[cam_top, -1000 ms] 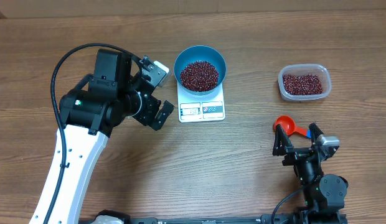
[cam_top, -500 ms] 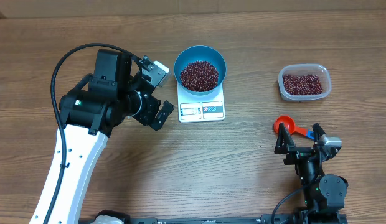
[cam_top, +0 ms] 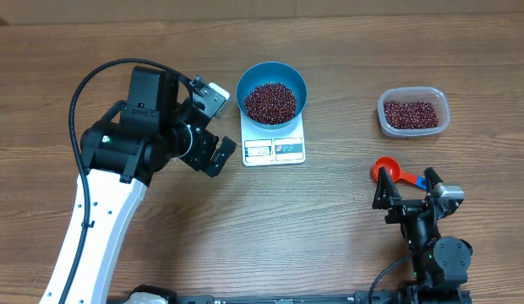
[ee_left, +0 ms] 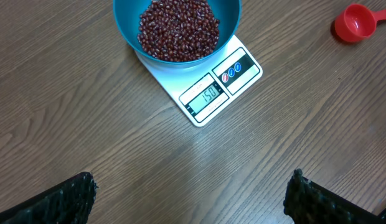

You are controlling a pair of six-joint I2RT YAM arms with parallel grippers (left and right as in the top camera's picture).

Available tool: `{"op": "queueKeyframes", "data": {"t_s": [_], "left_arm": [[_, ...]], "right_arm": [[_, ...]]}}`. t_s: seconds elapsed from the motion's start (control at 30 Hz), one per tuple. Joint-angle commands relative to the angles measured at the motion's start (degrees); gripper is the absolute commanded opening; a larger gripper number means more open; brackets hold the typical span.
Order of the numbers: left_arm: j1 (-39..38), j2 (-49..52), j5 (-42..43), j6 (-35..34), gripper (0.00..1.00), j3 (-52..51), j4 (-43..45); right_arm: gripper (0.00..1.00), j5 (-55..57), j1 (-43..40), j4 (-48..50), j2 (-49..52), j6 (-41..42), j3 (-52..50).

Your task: Scoop item into bowl and weigh 150g on scale

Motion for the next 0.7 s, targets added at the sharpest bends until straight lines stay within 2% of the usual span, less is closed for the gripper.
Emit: {"op": "queueKeyframes", "data": {"t_s": [0.0, 0.3, 0.43, 0.67], "left_arm": [[-0.02, 0.11, 1.11, -0.50, 1.00, 1.18, -0.02], [-0.02, 0.37, 1.11, -0.52, 1.00, 1.20, 0.00], [-0.04, -0.26, 1.09, -0.52, 1.00, 1.18, -2.84], [0.04, -9.97, -0.13, -0.09, 1.00, 0.48, -2.71]], "right_arm": [[1.00, 0.92, 0.20, 0.48, -0.63, -0.20, -0.37], [1.00, 0.92, 0.22, 0.48, -0.63, -0.20, -0.37], [1.00, 0.92, 0.20, 0.48, -0.63, -0.20, -0.37], [1.00, 0.92, 0.22, 0.48, -0.63, -0.20, -0.37]]}}
